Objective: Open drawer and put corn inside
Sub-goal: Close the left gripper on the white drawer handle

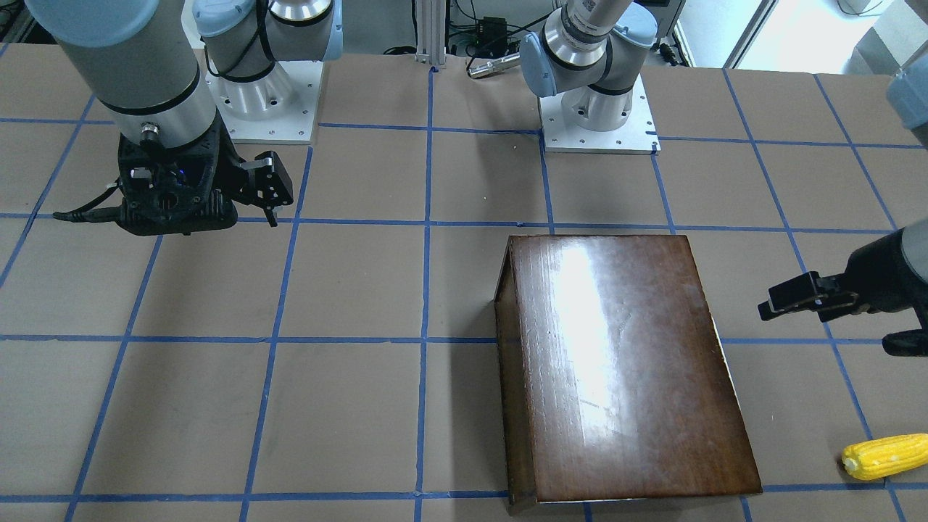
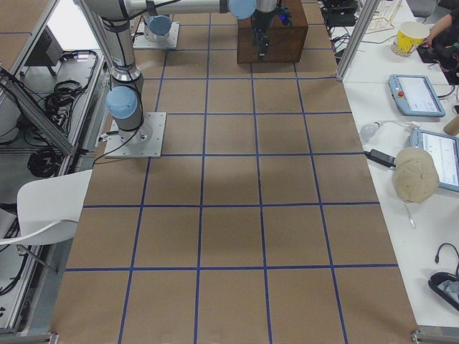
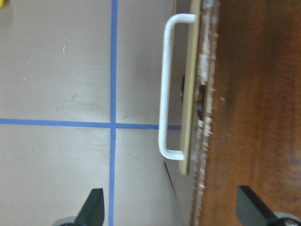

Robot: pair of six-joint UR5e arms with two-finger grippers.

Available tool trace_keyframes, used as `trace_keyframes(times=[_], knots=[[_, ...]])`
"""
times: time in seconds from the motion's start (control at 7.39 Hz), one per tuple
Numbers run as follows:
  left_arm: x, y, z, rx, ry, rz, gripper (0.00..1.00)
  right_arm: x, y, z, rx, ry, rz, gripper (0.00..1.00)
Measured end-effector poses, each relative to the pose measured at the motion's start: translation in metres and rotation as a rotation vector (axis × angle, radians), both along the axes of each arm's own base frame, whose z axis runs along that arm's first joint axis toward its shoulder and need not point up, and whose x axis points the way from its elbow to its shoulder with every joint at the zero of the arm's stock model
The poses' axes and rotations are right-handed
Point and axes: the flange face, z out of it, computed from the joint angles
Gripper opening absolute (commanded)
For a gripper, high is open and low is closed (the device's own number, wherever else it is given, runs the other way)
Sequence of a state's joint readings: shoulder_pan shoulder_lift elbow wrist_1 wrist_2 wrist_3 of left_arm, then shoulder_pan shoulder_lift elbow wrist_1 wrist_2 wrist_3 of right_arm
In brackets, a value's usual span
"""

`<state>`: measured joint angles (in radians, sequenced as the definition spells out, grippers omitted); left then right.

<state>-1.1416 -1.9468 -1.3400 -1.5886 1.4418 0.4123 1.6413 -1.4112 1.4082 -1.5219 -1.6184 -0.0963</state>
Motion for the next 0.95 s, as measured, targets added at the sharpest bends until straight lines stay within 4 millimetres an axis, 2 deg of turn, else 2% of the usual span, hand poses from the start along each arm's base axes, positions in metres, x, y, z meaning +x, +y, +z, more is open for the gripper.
trace_keyframes(times=[0.14, 0.41, 0.95], knots=[[0.01, -0.007, -0.02, -0.004, 0.033, -0.019, 1.0, 0.0, 0.0, 0.0, 0.0, 0.0, 0.0, 1.0], [0.015, -0.019, -0.048, -0.023, 0.09, -0.064, 1.0, 0.0, 0.0, 0.0, 0.0, 0.001, 0.0, 1.0], [0.011, -0.031, -0.08, -0.026, 0.169, -0.068, 1.0, 0.0, 0.0, 0.0, 0.0, 0.0, 0.0, 1.0]])
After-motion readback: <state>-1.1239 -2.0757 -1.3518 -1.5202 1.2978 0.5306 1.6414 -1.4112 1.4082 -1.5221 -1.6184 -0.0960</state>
